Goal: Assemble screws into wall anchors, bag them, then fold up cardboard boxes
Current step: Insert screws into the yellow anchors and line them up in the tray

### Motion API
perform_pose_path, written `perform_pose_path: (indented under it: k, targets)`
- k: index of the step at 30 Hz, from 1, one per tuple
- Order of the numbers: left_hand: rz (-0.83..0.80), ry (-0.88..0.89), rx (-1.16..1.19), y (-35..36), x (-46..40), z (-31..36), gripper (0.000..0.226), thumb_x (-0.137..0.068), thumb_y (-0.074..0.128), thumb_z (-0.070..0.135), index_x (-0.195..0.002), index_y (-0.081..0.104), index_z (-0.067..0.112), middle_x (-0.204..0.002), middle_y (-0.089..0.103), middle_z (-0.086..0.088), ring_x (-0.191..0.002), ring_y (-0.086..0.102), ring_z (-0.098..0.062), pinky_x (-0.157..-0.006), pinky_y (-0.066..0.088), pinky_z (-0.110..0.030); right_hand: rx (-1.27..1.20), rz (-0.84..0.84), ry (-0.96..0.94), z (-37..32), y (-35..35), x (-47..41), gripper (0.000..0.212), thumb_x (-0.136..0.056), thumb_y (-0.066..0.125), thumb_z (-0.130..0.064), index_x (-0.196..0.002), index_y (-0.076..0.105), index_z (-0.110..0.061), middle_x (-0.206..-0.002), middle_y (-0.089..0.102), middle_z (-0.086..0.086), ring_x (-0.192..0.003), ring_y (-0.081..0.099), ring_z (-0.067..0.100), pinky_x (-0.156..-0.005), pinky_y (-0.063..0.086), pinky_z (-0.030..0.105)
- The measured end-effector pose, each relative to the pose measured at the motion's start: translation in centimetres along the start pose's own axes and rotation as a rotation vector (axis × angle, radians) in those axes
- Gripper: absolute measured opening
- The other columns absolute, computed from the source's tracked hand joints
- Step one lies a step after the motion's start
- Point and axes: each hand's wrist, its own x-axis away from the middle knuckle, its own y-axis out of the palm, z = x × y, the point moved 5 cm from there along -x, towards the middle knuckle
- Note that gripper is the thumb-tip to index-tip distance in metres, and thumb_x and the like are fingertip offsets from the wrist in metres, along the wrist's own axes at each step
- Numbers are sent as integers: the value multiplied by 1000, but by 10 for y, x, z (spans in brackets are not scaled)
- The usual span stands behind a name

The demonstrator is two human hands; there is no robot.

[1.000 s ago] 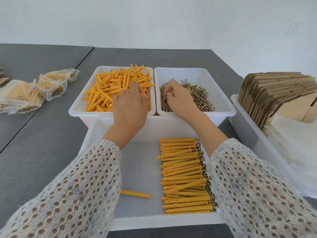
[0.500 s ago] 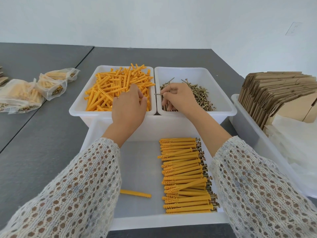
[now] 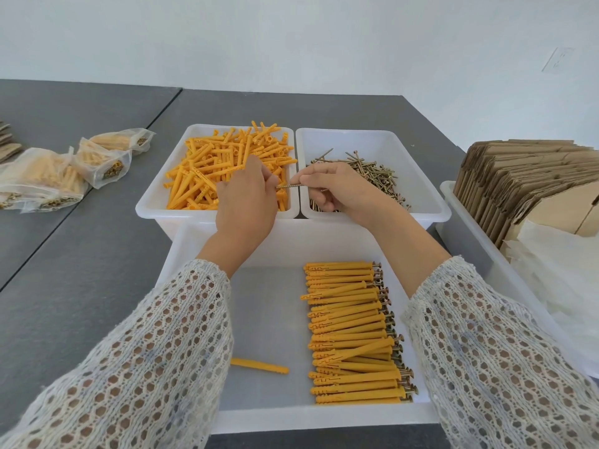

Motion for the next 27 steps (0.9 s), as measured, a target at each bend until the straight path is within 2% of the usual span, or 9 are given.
perform_pose_path:
  k: [4,9,12,18,24,27]
  targets:
    - [-32,118,80,1,1,5,8,-104,46,17,-97,46,12,-73,49,5,-69,55,-27,-63,42,-41,-21,-12,-4,0,-1,1,19,-98,55,-18,-96,73,-14,-52,48,-3,-47,41,10,-46,38,19]
    - [-30,114,139,0,1,3,9,-104,46,17,-98,47,10,-74,51,2,-66,52,-22,-56,36,-37,-104,105,34,2,-7,0,20,-98,53,-14,-94,73,-12,-52,50,-1,-45,42,11,-45,38,19]
    - [-56,144,160,1,1,4,9,-103,47,17,-97,48,10,-71,50,6,-65,51,-19,-55,36,-35,-150,166,56,4,-10,0,20,-99,51,-12,-95,71,-9,-51,51,-1,-44,43,11,-44,40,19]
    - [-120,204,231,3,3,7,10,-101,51,17,-92,49,15,-70,52,15,-63,51,-5,-55,41,-33,-59,81,35,-1,-3,2,20,-99,52,-14,-96,72,-10,-52,51,-2,-46,45,11,-48,43,20]
    - [-140,257,260,3,5,10,10,-100,54,17,-92,51,14,-73,57,13,-68,55,-7,-62,50,-42,-1,67,17,-3,-1,4,21,-99,50,-16,-96,70,-8,-54,51,-2,-49,47,11,-51,42,21]
    - [-146,263,286,2,5,12,10,-100,56,18,-93,52,12,-74,61,6,-69,58,-12,-64,50,-46,70,68,22,-3,2,4,27,-102,46,-26,-100,67,-10,-57,52,-2,-50,46,11,-56,39,24]
